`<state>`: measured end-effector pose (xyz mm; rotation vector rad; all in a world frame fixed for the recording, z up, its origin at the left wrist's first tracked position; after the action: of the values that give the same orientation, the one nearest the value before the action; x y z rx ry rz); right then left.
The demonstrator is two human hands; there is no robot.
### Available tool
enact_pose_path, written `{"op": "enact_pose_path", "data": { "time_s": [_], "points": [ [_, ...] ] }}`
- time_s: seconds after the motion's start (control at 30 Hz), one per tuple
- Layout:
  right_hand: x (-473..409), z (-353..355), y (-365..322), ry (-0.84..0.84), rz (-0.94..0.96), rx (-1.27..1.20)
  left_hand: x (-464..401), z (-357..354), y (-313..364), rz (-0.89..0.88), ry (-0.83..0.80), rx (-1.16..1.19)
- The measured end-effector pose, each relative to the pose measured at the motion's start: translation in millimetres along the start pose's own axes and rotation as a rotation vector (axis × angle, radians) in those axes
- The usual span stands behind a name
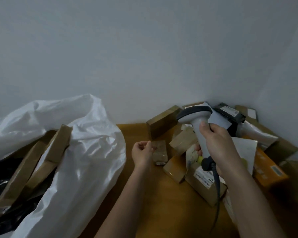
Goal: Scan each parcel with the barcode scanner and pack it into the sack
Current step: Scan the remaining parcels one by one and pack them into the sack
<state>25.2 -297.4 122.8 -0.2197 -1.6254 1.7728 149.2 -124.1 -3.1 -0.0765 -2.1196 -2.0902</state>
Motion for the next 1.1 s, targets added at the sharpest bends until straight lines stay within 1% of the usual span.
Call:
{"op": "enact_pose_path", "data": {
  "time_s": [0.07,0.17,0.33,0.43,0.5,0.6,0.67,0.77,0.83,0.93,1.0,1.1],
  "points": [
    [-22.3,0.0,3.5,-0.002,-0.023,-0.002,-16.9,-11.4,-19.5,0.076,-0.018,-0.067],
    [-58.3,-3.6,13.7,-0.009,-0.070,-0.010,-45.1,-27.7,-50.0,0.152,-0.068,-0.258],
    [-109.6,-8.1,37.4,-0.019,-0.147,-0.032,-83.9,-57.2,-100.7,0.136,-0.216,-0.605],
    [-132.2,-8.0,50.6,-0.014,-0.184,-0.025,-99.7,-71.3,-130.9,0.121,-0.286,-0.672],
    [-142.6,-7.5,57.2,-0.016,-0.206,-0.033,-108.6,-78.4,-149.2,0.157,-0.311,-0.709],
    [-151.2,-6.3,64.5,-0.013,-0.225,-0.019,-117.0,-82.3,-168.9,0.210,-0.308,-0.826],
    [-153.3,-6.2,67.3,-0.015,-0.228,-0.013,-118.7,-81.6,-176.0,0.190,-0.314,-0.860],
    [-152.8,-6.8,68.1,-0.014,-0.231,0.005,-118.1,-82.6,-181.8,0.099,-0.401,-0.903],
    [-150.1,-8.0,66.5,-0.018,-0.229,-0.006,-117.7,-79.5,-179.9,0.116,-0.363,-0.862],
    [-141.7,-7.2,61.5,-0.024,-0.218,-0.029,-114.0,-69.9,-166.2,0.157,-0.260,-0.694],
    [-133.9,-5.0,57.4,-0.017,-0.213,-0.050,-107.9,-63.3,-150.9,0.169,-0.235,-0.529],
    [-117.7,-2.5,49.1,-0.002,-0.194,-0.093,-91.4,-52.5,-122.9,0.320,-0.190,-0.247]
  ]
}}
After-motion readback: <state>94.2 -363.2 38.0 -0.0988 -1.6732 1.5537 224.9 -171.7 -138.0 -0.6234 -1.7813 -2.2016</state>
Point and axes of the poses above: each hand's wrist, its own x-axis away from the middle knuckle, its own z-axis out of the back of the hand, y = z × x, the point moved 4 cm from there along -x, towards the middle knuckle, and after that the axes turned 12 degrees about -z, right-handed, at the moved point
